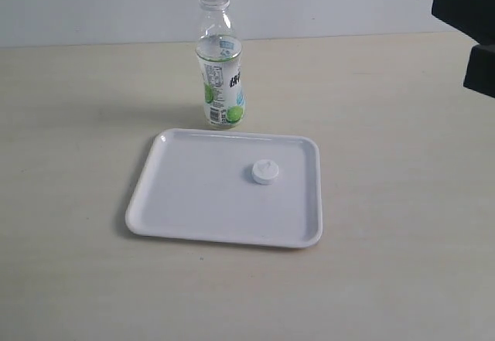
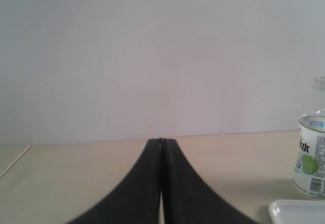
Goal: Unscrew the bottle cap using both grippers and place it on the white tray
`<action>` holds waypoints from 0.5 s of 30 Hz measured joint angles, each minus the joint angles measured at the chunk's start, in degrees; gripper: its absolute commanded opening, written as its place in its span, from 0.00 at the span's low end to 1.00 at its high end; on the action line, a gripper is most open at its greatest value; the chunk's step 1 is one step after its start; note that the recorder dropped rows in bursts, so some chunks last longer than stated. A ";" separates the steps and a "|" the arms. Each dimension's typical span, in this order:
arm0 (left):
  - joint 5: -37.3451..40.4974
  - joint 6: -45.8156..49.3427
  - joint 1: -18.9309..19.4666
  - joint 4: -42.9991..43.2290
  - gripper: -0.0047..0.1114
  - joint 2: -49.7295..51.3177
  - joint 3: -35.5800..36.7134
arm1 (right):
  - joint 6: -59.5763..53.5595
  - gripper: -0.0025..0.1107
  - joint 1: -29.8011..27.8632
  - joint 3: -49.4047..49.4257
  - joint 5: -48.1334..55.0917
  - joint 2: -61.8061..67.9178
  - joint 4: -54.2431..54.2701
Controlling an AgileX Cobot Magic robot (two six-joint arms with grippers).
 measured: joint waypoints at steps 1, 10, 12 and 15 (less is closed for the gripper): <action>0.00 3.62 0.00 -3.61 0.04 -0.04 0.58 | 0.00 0.02 0.00 0.00 0.00 0.00 0.00; 1.21 20.26 0.00 -19.48 0.04 -0.04 5.36 | 0.00 0.02 0.00 0.00 0.00 0.00 0.00; 3.55 20.50 0.00 -19.95 0.04 -0.04 5.37 | 0.00 0.02 0.00 0.00 0.00 0.00 0.00; 7.52 20.70 0.00 -20.43 0.04 -0.04 5.49 | 0.00 0.02 0.00 0.00 0.00 0.00 0.00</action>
